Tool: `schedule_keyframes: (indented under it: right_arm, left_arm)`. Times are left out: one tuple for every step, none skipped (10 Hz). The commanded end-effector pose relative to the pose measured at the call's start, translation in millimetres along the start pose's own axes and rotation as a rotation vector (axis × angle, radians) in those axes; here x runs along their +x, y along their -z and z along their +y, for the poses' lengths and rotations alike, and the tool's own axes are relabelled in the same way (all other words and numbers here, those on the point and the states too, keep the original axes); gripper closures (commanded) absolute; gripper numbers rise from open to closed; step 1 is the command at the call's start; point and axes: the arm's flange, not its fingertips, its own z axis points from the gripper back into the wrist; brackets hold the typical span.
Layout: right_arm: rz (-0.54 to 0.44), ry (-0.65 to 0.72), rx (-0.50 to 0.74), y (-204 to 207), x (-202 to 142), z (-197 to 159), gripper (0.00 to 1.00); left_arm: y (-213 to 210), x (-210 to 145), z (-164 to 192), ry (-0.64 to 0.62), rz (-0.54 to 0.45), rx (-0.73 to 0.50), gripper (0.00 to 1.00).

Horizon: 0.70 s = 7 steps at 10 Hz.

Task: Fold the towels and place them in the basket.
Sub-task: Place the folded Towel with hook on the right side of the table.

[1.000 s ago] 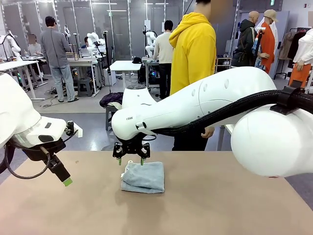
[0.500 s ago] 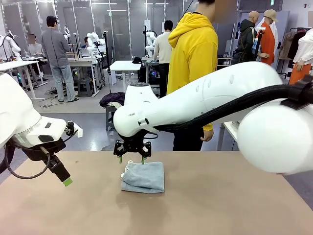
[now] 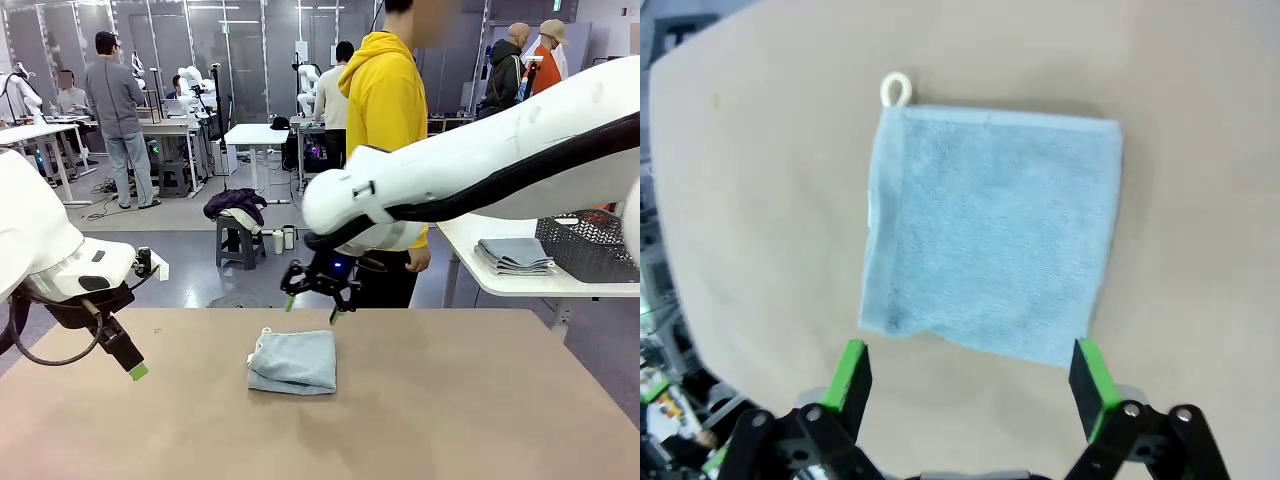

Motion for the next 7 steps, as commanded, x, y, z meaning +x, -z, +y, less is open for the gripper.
schedule_keyframes:
  right_arm:
    - [0.045,0.004,0.131,2.4,-6.9,-44.8,0.0]
    - [0.066,0.016,0.197,4.7,1.1,-64.5,0.0]
    - [0.079,0.009,0.273,10.2,7.1,-80.9,0.0]
    - [0.062,-0.006,0.327,15.1,10.9,-91.9,0.0]
    - [0.069,-0.013,0.374,19.5,15.4,-103.2,0.0]
    - [0.089,-0.01,0.41,24.4,20.1,-113.6,0.0]
    - [0.096,-0.01,0.433,29.8,24.1,-123.6,0.0]
  left_arm:
    - [1.4,2.3,-2.2,-0.011,0.0,0.01,0.0]
    - [1.4,2.3,-2.2,-0.011,0.0,0.01,0.0]
    - [1.4,2.3,-2.2,-0.011,0.0,0.01,0.0]
    - [1.4,2.3,-2.2,-0.011,0.0,0.01,0.0]
    - [1.4,2.3,-2.2,-0.011,0.0,0.01,0.0]
    - [1.4,2.3,-2.2,-0.011,0.0,0.01,0.0]
    - [1.4,2.3,-2.2,-0.011,0.0,0.01,0.0]
